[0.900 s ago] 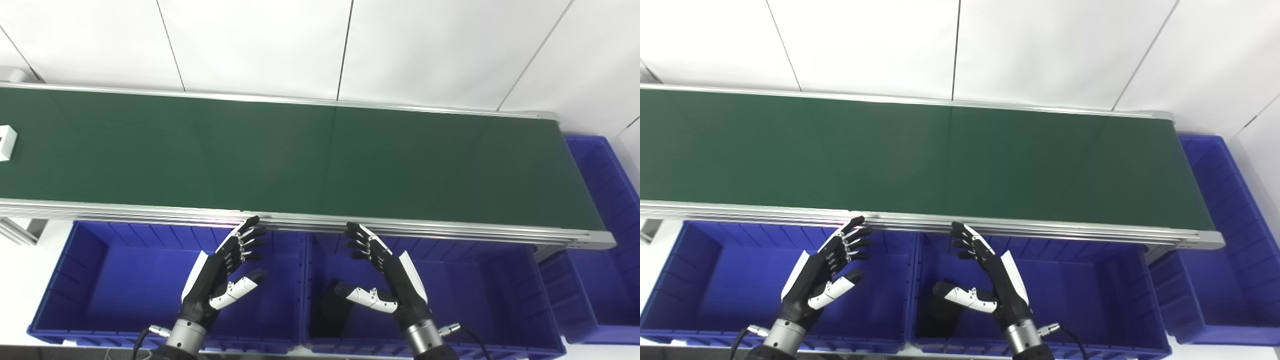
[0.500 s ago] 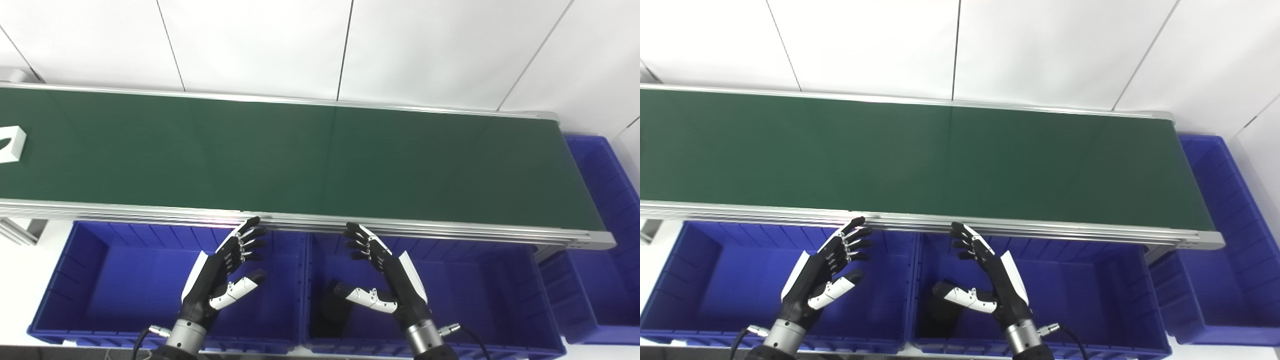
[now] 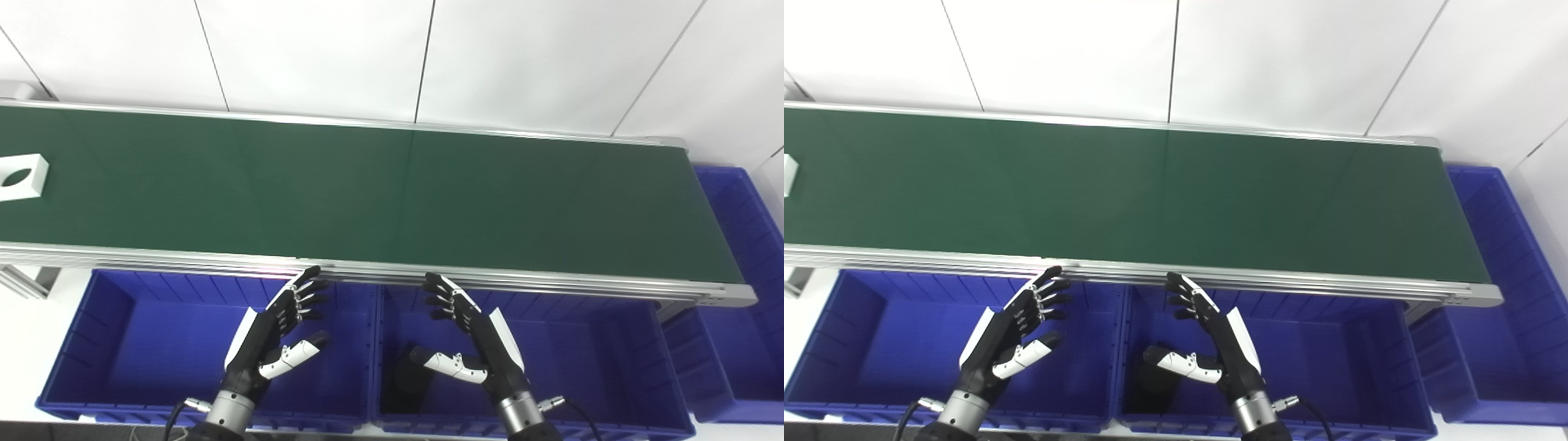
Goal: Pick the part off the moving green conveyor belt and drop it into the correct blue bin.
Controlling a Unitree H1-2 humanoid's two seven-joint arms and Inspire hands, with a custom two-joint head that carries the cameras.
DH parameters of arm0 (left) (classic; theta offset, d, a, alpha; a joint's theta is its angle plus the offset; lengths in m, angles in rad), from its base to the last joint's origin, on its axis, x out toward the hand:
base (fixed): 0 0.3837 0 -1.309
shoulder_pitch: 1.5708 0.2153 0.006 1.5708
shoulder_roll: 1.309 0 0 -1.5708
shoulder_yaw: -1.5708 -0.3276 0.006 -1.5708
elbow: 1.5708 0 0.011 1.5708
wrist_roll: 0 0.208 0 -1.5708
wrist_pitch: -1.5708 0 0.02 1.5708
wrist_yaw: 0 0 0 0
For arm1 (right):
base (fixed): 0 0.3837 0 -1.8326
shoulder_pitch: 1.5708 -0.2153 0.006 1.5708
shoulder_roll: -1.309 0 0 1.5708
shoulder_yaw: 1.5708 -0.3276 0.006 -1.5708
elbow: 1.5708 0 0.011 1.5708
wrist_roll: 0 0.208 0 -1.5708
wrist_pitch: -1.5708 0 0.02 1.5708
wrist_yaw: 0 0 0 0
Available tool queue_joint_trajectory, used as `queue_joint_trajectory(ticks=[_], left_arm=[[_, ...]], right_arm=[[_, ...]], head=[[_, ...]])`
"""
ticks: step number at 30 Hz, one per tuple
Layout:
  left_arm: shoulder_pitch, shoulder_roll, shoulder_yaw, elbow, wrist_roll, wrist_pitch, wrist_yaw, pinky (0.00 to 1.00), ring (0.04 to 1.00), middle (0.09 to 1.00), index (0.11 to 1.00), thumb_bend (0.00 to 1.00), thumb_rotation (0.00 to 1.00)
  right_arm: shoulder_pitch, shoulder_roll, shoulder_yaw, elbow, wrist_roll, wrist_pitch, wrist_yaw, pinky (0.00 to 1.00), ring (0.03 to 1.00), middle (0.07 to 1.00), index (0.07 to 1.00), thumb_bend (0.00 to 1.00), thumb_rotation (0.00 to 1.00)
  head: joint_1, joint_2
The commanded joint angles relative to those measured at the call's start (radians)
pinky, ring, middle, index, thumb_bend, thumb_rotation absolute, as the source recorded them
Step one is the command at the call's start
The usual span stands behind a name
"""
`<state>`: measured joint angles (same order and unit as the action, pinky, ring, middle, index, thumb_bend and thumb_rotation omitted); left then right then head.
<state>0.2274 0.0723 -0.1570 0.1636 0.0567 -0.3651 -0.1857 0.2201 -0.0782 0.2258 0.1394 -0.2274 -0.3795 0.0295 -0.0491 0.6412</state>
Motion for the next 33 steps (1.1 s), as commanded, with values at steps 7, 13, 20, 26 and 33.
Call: queue_joint_trajectory(ticks=[7, 13, 20, 26, 33], left_arm=[[-0.022, -0.003, -0.001, 0.005, -0.003, -0.039, 0.008, 0.7, 0.802, 0.854, 0.906, 0.77, 0.6], [-0.028, -0.011, -0.005, 0.035, -0.004, -0.062, 0.008, 0.71, 0.805, 0.851, 0.901, 0.77, 0.57], [-0.035, -0.021, -0.006, 0.074, 0.015, -0.09, 0.021, 0.69, 0.795, 0.845, 0.887, 0.78, 0.55], [-0.04, -0.019, -0.008, 0.091, 0.003, -0.092, 0.021, 0.69, 0.79, 0.843, 0.881, 0.81, 0.54], [-0.043, -0.024, -0.009, 0.104, -0.001, -0.09, 0.022, 0.7, 0.785, 0.838, 0.876, 0.82, 0.49]], right_arm=[[-0.019, 0.005, -0.004, -0.001, 0.008, -0.029, -0.002, 0.73, 0.805, 0.85, 0.889, 0.72, 0.5], [-0.022, 0.0, -0.011, 0.022, 0.018, -0.049, -0.004, 0.72, 0.805, 0.854, 0.89, 0.7, 0.48], [-0.029, -0.01, -0.012, 0.049, 0.028, -0.087, -0.008, 0.74, 0.804, 0.855, 0.894, 0.65, 0.43], [-0.03, -0.011, -0.012, 0.058, 0.026, -0.086, -0.01, 0.73, 0.8, 0.855, 0.891, 0.66, 0.43], [-0.037, -0.019, -0.007, 0.077, 0.038, -0.09, -0.014, 0.72, 0.797, 0.849, 0.894, 0.65, 0.41]], head=[[0.044, -0.035], [0.138, -0.066], [0.194, -0.115], [0.2, -0.129], [0.256, -0.171]])
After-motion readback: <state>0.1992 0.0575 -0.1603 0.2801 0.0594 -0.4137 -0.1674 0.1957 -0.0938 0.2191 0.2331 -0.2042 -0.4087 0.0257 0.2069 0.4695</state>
